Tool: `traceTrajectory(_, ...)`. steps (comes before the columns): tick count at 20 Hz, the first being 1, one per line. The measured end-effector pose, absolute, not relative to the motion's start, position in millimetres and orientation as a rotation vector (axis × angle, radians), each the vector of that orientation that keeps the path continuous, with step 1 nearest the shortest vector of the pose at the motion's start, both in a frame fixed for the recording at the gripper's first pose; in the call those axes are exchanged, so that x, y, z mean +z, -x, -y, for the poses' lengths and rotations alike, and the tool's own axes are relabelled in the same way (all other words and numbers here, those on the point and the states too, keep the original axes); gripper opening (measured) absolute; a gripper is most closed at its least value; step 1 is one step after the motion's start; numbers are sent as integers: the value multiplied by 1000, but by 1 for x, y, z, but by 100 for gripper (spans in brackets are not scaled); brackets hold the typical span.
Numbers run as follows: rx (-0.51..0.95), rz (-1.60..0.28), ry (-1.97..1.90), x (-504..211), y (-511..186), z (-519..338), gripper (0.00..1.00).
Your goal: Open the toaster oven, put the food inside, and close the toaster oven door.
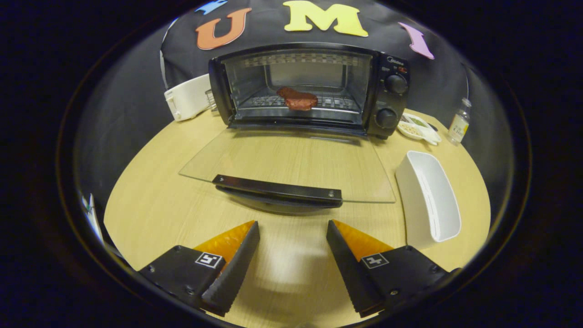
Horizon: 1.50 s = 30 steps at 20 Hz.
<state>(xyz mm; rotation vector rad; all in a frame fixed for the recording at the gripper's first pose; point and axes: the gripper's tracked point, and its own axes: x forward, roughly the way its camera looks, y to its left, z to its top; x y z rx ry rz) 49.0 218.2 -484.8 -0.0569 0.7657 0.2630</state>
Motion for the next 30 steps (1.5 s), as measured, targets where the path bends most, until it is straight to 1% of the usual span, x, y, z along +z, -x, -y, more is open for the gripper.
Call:
traceTrajectory(10,256,-788,63,-475,-58,-228,96)
traceTrajectory(18,276,-750,18,-419,-75,-234,96)
traceTrajectory(23,298,-703,4,-378,-100,-240,96)
traceTrajectory(30,325,-657,-4,-344,-135,-247,96)
